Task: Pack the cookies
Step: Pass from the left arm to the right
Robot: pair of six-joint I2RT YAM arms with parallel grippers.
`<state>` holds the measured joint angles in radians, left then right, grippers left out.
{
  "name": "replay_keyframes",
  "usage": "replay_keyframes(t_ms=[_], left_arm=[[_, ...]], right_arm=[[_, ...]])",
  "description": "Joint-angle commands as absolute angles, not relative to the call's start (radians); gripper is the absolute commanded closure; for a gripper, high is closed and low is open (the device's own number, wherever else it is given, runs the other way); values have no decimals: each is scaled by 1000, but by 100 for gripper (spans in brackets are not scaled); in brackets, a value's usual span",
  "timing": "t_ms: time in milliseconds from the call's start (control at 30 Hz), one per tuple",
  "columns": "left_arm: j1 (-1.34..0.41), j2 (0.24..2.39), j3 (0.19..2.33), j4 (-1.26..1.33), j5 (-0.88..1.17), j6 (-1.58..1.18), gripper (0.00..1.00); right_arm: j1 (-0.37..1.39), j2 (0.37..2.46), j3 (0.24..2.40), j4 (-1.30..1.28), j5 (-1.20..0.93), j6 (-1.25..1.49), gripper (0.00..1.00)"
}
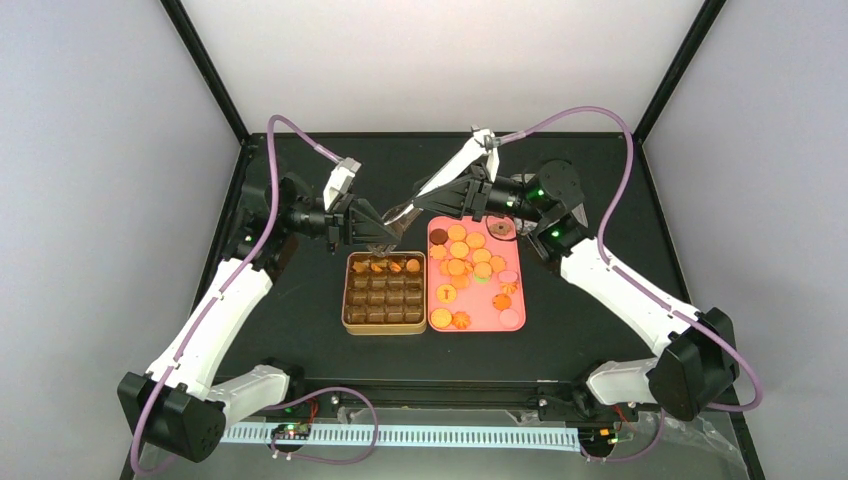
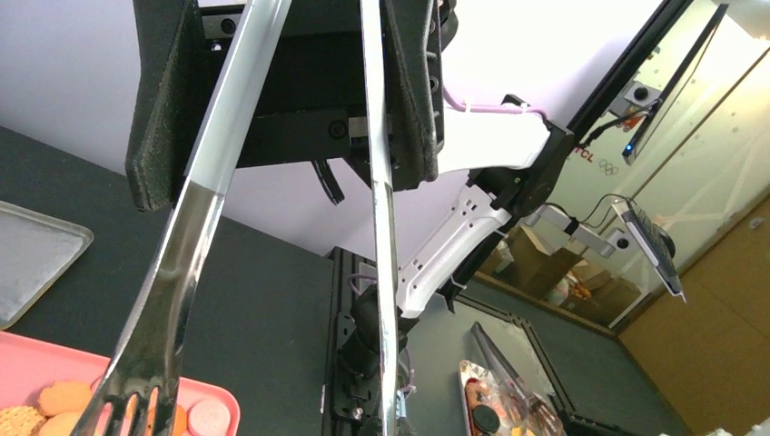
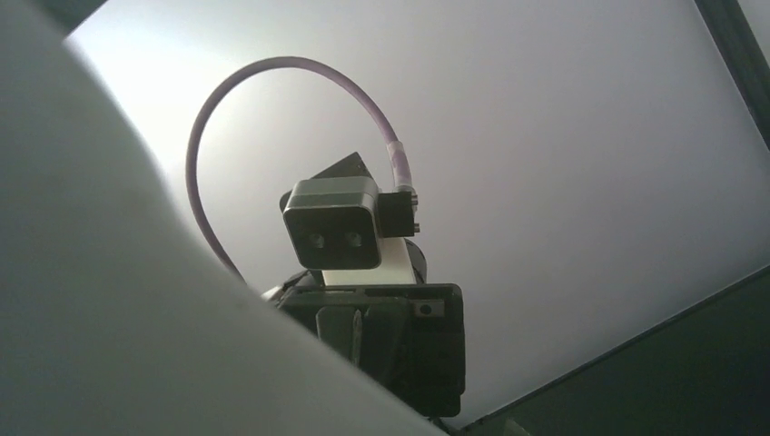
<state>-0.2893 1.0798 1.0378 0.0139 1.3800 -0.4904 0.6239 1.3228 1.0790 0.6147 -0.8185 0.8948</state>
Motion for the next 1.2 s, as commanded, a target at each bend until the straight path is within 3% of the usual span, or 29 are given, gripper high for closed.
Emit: replay_keyframes(t_ms=[0, 300, 500, 633, 900, 1167], left_arm=[[-291, 1068, 1055, -11, 1380, -446, 98], [-291, 1057, 1093, -177, 1341, -254, 93], [-289, 1076, 1143, -363, 1251, -113, 49], [-272, 1094, 1199, -507, 1194, 7, 38], [-182, 1140, 1288, -786, 1035, 221, 25], [-75, 1183, 1317, -1038, 784, 446, 23]], right_arm=[[623, 1295, 1109, 541, -878, 833, 35], [621, 1228, 1092, 399, -876, 727, 52], [621, 1186, 1055, 332, -818, 681, 56], [621, 1149, 1038, 191, -731, 585, 58], [623, 1077, 971, -118, -519, 383, 57], [660, 1029, 794, -124, -368, 407, 51]])
